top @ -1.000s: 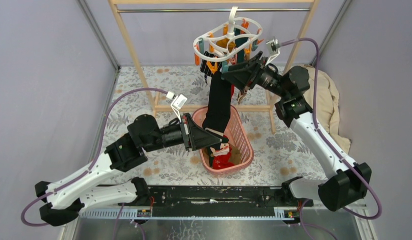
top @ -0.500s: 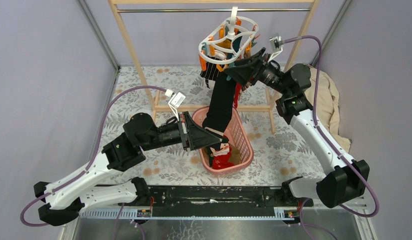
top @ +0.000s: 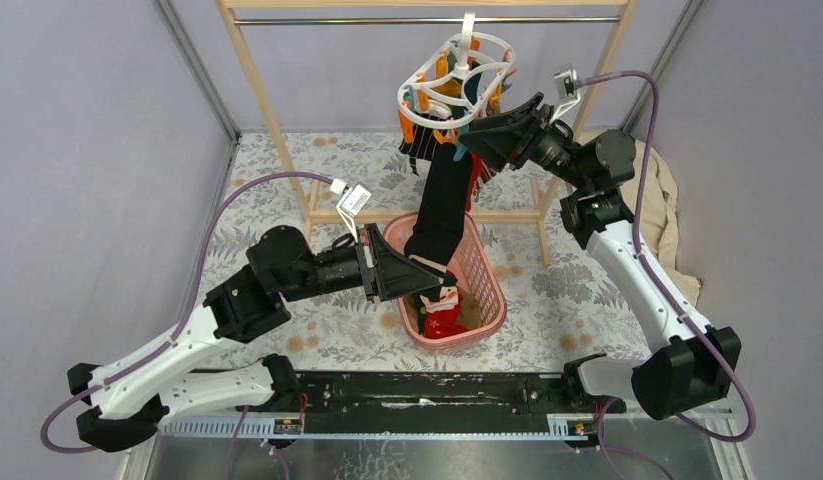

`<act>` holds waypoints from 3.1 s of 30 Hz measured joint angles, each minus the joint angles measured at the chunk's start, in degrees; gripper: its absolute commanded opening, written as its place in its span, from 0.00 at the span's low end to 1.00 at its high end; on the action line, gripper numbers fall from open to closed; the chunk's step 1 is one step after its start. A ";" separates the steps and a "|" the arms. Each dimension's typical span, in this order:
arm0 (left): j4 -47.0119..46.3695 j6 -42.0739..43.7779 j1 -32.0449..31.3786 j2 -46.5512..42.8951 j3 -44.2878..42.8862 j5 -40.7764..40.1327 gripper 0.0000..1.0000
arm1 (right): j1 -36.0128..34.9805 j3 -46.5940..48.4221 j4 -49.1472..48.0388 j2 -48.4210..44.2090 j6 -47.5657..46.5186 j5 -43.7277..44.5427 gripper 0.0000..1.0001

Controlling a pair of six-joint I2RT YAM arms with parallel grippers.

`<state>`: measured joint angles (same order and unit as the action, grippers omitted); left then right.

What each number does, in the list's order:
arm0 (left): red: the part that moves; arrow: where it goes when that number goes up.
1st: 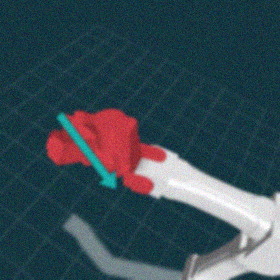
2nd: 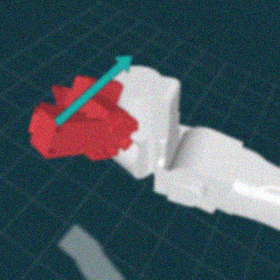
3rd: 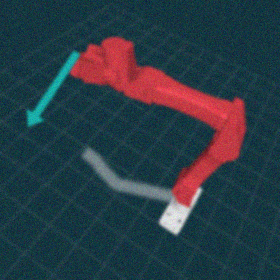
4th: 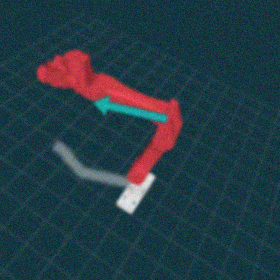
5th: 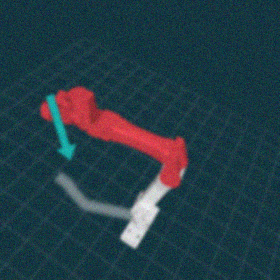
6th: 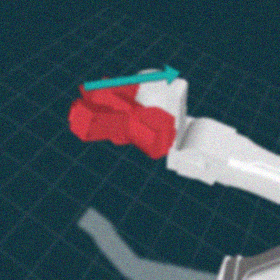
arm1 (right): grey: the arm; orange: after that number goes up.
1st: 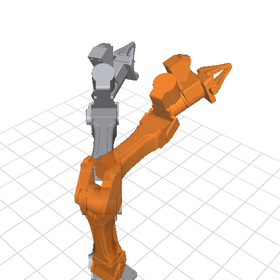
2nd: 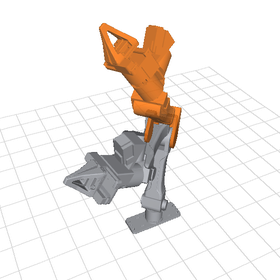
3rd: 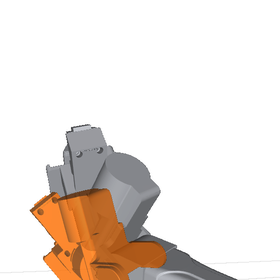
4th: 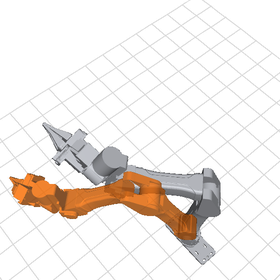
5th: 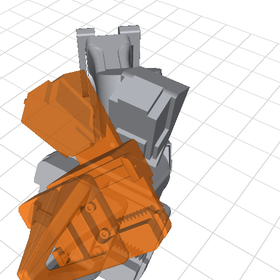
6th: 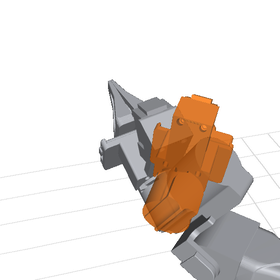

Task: Remove the socks clipped to the hanger
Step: Remove the sock from the hanger, then place the sock in the bin.

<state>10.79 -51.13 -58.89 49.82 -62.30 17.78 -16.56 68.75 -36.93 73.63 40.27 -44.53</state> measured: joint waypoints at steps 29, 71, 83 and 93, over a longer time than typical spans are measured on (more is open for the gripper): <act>-0.02 -0.83 -0.02 0.37 0.00 0.96 0.06 | 0.17 -0.72 -7.39 3.04 6.73 -4.74 0.70; -2.27 -2.14 -0.02 1.36 5.31 2.82 0.06 | 0.00 -2.86 -4.68 0.33 8.79 -6.56 0.68; -3.43 -0.55 -0.02 6.62 9.40 2.19 0.07 | 0.00 -9.29 17.94 -17.16 -2.73 -5.25 0.73; -1.16 3.39 0.00 14.23 11.10 -2.89 0.33 | 0.00 -12.20 37.42 -24.24 -11.85 0.50 0.73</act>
<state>9.63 -47.75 -58.89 64.05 -51.20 14.90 -16.56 56.55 0.49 49.39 28.42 -44.03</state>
